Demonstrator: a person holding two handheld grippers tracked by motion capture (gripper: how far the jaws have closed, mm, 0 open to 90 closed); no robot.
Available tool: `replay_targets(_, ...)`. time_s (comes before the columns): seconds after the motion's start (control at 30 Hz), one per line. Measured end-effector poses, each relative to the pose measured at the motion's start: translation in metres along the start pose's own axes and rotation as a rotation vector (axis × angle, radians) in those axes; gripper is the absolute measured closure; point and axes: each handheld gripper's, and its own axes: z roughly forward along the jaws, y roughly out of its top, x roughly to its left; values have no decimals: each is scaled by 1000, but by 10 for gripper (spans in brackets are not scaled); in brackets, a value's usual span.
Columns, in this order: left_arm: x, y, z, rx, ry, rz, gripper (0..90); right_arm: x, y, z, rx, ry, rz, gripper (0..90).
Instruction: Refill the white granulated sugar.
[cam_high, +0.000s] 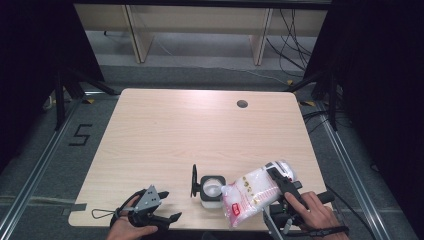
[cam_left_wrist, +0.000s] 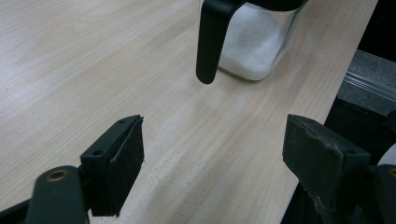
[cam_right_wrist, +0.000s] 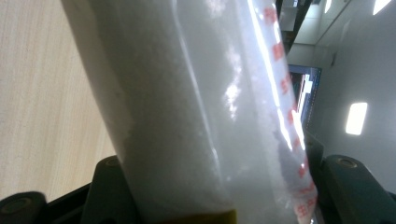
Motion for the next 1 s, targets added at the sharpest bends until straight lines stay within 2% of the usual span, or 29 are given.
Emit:
replay_targets(0.03, 0, 0, 0, 0, 0, -1, 201, -3, 0, 1, -23, -3, -41, 444)
replay_targets(0.07, 0, 0, 0, 0, 2, 3, 201, 1, 0, 0, -3, 4, 6, 444)
replay_targets(0.1, 0, 0, 0, 0, 0, 0, 201, -3, 1, 0, -12, -2, -39, 444)
replay_targets(0.13, 0, 0, 0, 1, 0, 0, 201, -4, 1, 0, -20, -7, -53, 444)
replay_targets(0.2, 0, 0, 0, 0, 0, 0, 201, -1, 0, -1, -7, -7, -1, 445)
replay_targets(0.27, 0, 0, 0, 1, 1, 0, 201, 0, -1, 0, -3, -2, 12, 445)
replay_targets(0.3, 0, 0, 0, 0, 0, -1, 201, -4, -1, 0, -16, -6, -35, 445)
replay_targets(0.33, 0, 0, 0, 0, 0, 0, 201, -4, -1, -1, -11, -11, -35, 445)
replay_targets(0.6, 0, 0, 0, 0, 0, 0, 202, -2, -3, 1, -17, 5, -3, 446)
replay_targets(0.97, 0, 0, 0, 0, 1, 0, 201, -4, -5, 0, -19, -3, -5, 447)
replay_targets(1.0, 0, 0, 0, 0, 0, 0, 201, -3, -5, 0, -17, 5, 20, 446)
